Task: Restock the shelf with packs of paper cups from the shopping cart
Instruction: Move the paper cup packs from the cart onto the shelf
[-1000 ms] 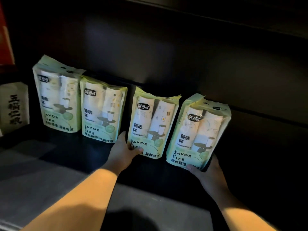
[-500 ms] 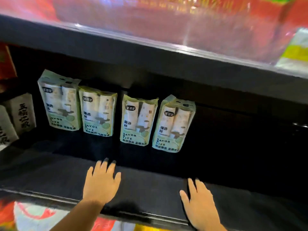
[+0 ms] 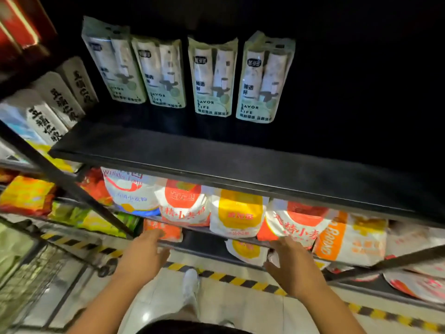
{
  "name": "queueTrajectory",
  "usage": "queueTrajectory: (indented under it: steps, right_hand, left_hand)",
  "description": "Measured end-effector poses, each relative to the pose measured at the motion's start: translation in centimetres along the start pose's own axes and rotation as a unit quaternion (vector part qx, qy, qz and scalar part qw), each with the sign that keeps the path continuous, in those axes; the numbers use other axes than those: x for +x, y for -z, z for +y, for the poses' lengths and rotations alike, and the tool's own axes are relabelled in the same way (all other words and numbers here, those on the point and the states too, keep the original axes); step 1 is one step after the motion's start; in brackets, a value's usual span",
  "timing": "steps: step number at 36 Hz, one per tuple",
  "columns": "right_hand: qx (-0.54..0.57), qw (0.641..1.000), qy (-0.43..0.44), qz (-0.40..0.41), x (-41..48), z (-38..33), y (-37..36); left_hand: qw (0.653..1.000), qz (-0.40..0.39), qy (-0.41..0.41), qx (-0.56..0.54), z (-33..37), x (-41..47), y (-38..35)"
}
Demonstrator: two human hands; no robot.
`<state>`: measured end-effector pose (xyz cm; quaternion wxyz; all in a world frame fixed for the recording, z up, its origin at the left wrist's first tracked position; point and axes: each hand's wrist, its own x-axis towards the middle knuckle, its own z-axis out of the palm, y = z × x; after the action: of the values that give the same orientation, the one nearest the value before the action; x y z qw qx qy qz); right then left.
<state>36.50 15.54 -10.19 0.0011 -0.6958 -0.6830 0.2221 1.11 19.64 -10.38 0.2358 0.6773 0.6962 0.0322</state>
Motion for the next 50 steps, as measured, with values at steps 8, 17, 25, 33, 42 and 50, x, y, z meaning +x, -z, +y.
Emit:
queueTrajectory:
  steps: [8, 17, 25, 33, 42, 50]
  right_hand:
    - [-0.035, 0.985, -0.011, -0.167, -0.2, -1.8, -1.2]
    - [-0.109, 0.977, 0.093, -0.156, 0.4, -9.0, -1.6]
    - [-0.149, 0.958, 0.216, -0.120, 1.0, -21.8, -1.7]
    - [-0.141, 0.944, 0.281, -0.097, 0.6, -35.8, -5.1]
    - [-0.180, 0.920, 0.342, -0.069, -0.8, -50.1, -8.7]
    - [-0.215, 0.896, 0.383, -0.056, -2.4, -60.9, -11.9]
  left_hand:
    - [0.997, -0.041, 0.049, 0.048, -1.0, -4.0, 0.1]
    - [0.995, -0.026, 0.099, -0.003, -4.9, -8.7, 2.1]
    - [0.981, 0.040, 0.187, 0.010, -11.6, -14.8, 6.2]
    - [0.959, 0.066, 0.276, -0.011, -21.7, -21.6, 9.2]
    - [0.938, 0.101, 0.331, -0.030, -33.6, -26.4, 12.2]
    - [0.920, 0.149, 0.359, -0.050, -42.1, -29.3, 14.5]
